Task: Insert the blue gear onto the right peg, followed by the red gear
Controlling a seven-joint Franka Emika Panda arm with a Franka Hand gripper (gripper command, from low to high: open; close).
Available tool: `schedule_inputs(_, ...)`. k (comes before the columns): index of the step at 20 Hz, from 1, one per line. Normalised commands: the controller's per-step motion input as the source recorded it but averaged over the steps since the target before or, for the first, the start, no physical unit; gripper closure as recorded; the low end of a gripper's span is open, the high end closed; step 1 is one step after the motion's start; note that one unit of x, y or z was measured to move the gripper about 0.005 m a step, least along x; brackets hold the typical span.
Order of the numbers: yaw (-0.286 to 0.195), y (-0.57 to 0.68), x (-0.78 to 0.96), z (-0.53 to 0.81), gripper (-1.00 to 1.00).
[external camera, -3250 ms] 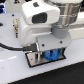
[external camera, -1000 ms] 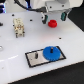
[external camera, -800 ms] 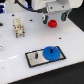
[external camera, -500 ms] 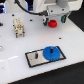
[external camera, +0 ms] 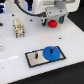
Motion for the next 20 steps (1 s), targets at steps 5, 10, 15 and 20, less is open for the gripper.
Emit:
schedule_inputs(5,0.0,-0.01,-0.03,-0.08,1.0)
schedule_inputs(10,0.0,0.0,0.0,-0.05,1.0)
schedule_inputs(15,0.0,0.01,0.02,0.13,1.0)
schedule_inputs(20,0.0,0.02,0.27,0.57,1.0)
